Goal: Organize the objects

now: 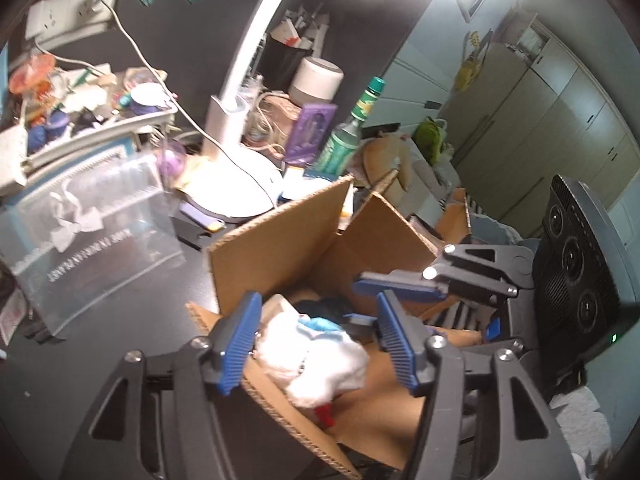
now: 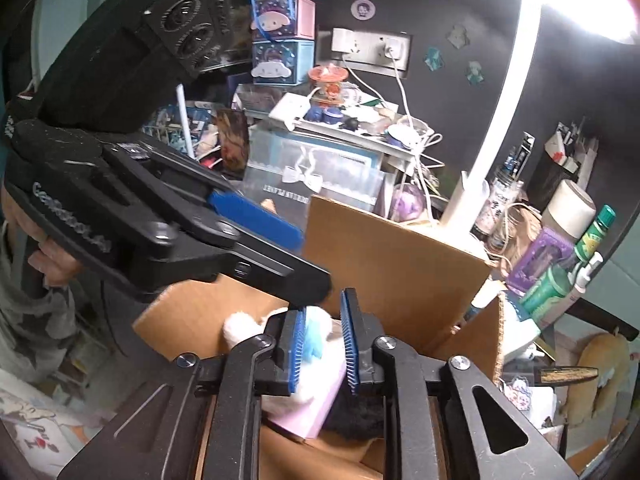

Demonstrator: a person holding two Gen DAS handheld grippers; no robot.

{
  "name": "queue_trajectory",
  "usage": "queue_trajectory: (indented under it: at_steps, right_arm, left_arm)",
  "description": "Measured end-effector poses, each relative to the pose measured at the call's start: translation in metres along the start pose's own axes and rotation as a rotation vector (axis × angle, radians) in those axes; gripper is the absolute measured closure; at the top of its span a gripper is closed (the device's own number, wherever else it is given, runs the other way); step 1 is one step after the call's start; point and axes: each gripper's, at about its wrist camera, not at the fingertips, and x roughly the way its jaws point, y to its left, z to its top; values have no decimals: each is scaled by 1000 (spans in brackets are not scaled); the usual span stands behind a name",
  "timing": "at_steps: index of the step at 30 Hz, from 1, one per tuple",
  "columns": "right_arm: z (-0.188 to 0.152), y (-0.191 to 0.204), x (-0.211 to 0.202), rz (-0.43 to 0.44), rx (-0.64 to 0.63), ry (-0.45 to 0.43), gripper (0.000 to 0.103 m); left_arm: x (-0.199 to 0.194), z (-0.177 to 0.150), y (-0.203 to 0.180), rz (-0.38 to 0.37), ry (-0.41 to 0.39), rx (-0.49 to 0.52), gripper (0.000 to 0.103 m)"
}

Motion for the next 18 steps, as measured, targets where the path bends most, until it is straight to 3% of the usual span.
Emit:
queue_trajectory:
  at_steps: [5, 11, 15, 18]
  right_arm:
    - [-2, -4, -4, -10, 11, -3, 82]
    - [-1, -1, -9, -16, 21, -23, 68]
    - [1, 3, -10, 6, 44, -46, 45]
    - [3, 7, -12, 5, 44, -69, 38]
  left_arm:
    - [-21, -10, -3, 90, -75, 21, 21]
    - [-56, -29, -2, 203, -181, 13, 9]
    - [-76, -48, -1, 276, -254, -13, 2]
    - [-88, -60, 1, 336, -310, -46, 1]
